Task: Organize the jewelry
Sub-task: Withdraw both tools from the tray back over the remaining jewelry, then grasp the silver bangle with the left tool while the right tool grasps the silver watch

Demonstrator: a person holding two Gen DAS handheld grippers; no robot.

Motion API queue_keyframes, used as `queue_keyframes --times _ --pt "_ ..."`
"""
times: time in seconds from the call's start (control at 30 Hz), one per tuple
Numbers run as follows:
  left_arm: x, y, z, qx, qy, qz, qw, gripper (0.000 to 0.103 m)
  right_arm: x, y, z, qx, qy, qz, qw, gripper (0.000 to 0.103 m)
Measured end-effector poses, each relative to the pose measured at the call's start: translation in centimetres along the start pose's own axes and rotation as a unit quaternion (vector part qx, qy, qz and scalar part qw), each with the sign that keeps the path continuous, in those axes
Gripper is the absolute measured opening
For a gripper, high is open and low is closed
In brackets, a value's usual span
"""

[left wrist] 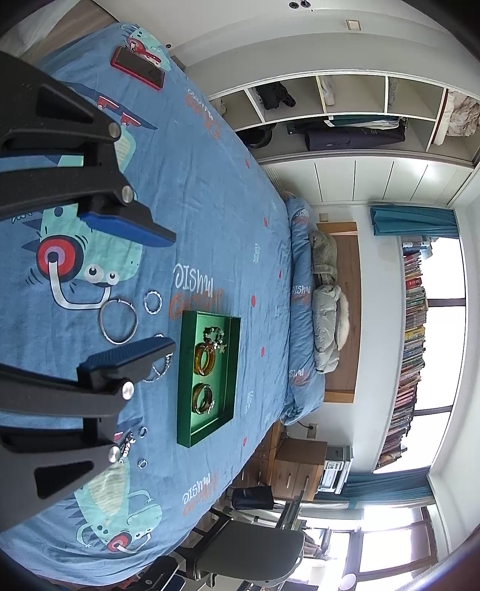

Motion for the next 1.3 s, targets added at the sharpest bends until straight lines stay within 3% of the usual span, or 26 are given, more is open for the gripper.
queue_keyframes --times 0.57,0.87,1.0,1.3 --pt "-2.9 -3.2 -4.1 0.03 0.032 -0.015 0.9989 0.049 -1.3 -1.8 4.5 -0.005 -0.015 0.012 1.0 0.075" --pt "-4.7 -6.3 -4.0 0.05 0.044 -0.036 0.9971 0.049 -2.9 -5.1 7.0 0.007 -0.026 -0.014 1.0 0.073" --pt "-5.6 -8.3 -3.3 0.041 0.048 -0.052 0.9967 0.049 -3.9 -7.6 7.2 0.025 -0.025 -0.037 0.999 0.066" --pt "-6.6 -13.4 0.3 -0.009 0.026 -0.089 0.9956 0.049 -5.9 -12.6 7.5 0.058 -0.021 -0.083 0.995 0.06"
Point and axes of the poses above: each gripper's, at about its wrist camera, not at the fingertips, and y roughly against the way its jaws point, z to its right, x to its top, the point moved 1 cm from there along -y, roughly the way its jaws point, and after that the axes turned 12 degrees about -y, right-handed, at the moved point
